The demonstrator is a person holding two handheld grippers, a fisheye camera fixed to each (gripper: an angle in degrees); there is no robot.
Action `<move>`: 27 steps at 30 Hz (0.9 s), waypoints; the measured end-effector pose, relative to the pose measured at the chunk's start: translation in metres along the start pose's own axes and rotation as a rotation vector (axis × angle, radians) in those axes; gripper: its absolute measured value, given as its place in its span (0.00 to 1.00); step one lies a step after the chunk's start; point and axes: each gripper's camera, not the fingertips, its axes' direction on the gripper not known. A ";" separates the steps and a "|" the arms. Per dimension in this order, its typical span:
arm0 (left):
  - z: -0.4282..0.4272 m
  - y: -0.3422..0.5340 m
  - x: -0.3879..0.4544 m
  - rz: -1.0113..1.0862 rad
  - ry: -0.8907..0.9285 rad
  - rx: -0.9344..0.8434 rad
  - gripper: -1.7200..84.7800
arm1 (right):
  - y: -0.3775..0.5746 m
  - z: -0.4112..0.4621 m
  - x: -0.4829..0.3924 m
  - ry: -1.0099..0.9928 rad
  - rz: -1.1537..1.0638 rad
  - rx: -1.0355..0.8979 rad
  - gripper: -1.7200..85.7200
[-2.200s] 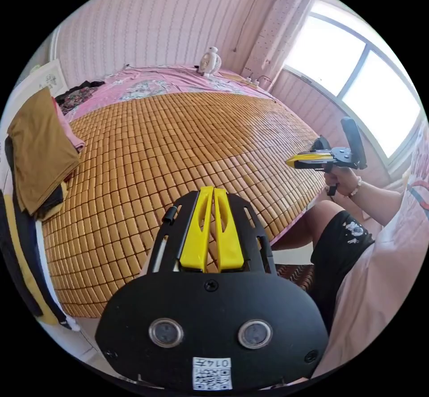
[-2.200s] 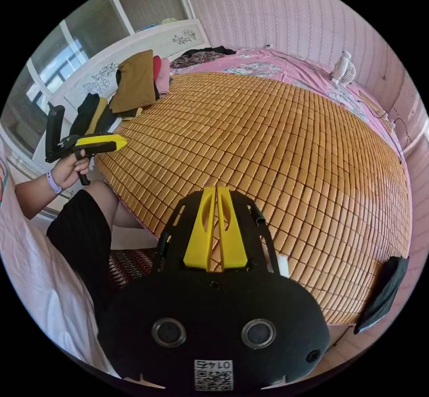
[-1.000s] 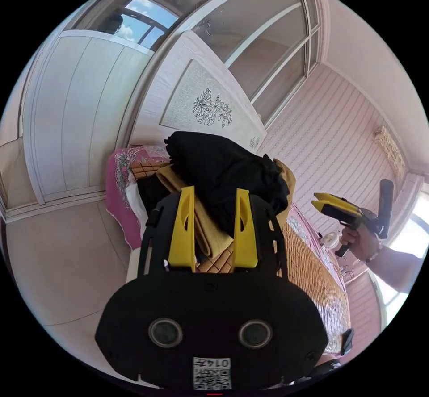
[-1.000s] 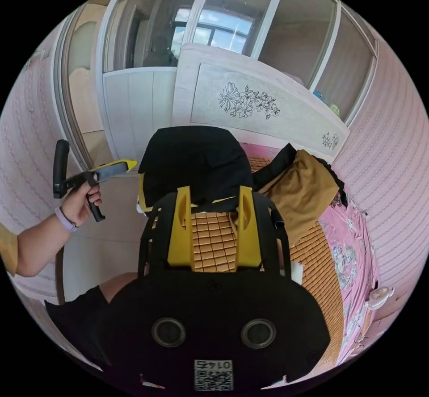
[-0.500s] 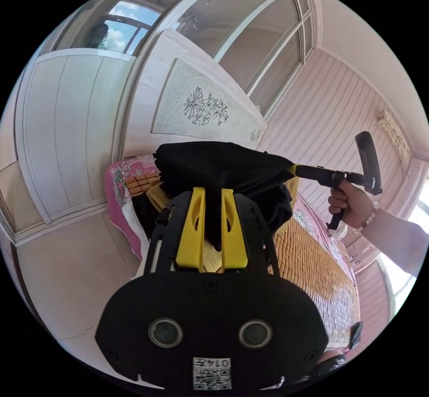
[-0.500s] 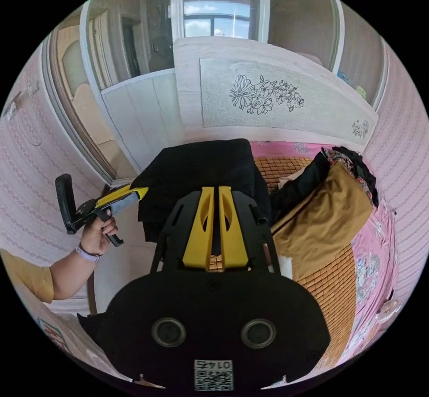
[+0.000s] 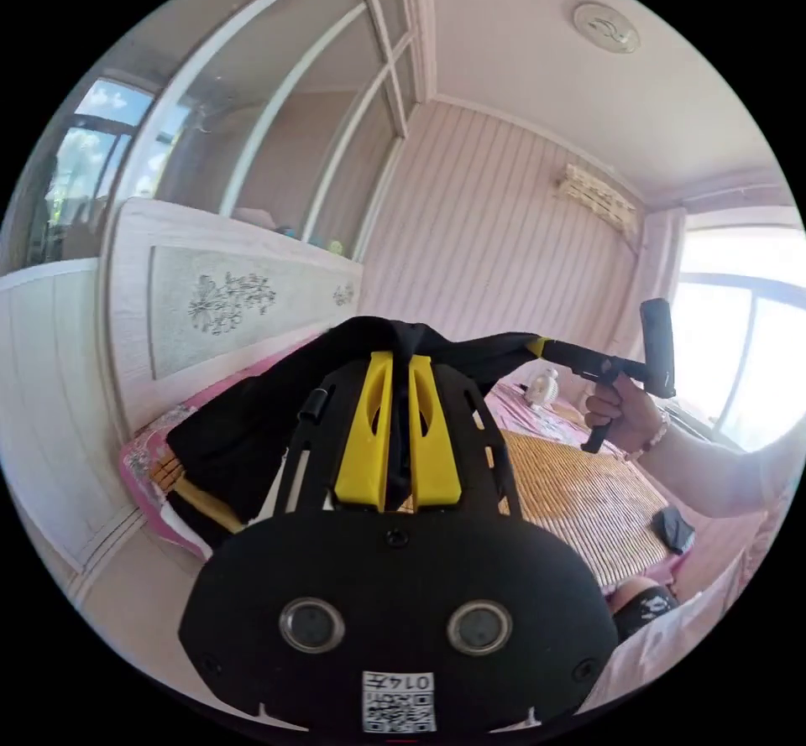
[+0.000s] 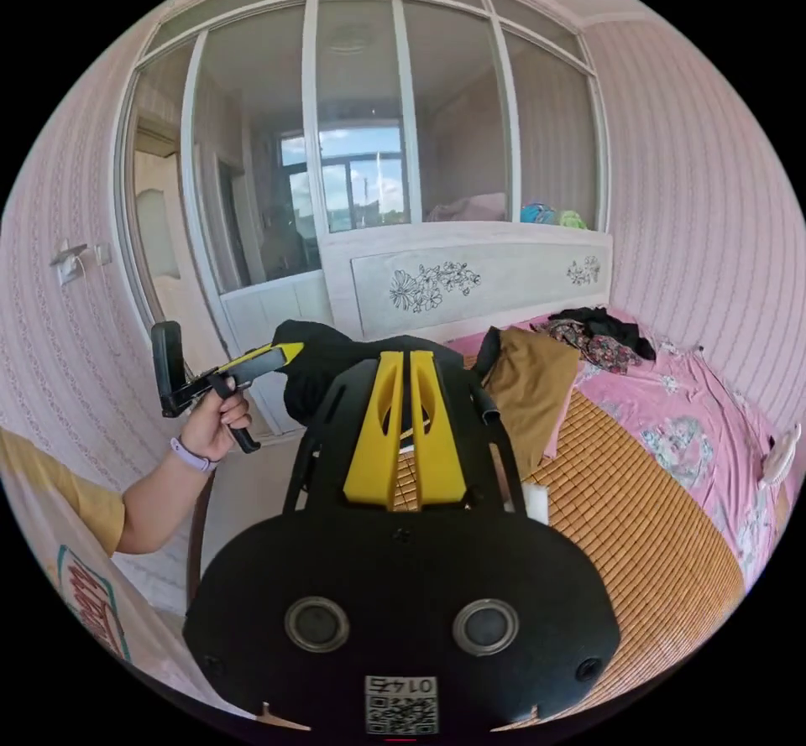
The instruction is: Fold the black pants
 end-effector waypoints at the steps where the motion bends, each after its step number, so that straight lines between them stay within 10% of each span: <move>1: 0.015 0.001 0.022 0.054 0.109 -0.059 0.04 | 0.017 -0.017 0.012 0.021 0.034 0.014 0.03; 10: 0.158 0.157 0.144 0.010 0.448 -0.813 0.03 | 0.315 -0.109 0.099 0.344 0.468 -0.463 0.14; 20: 0.168 0.147 0.151 -0.038 0.460 -0.856 0.04 | 0.263 -0.035 0.077 0.145 0.215 -0.455 0.21; 27: 0.156 0.127 0.149 -0.011 0.442 -0.867 0.04 | 0.241 -0.005 0.095 0.083 0.176 -0.571 0.06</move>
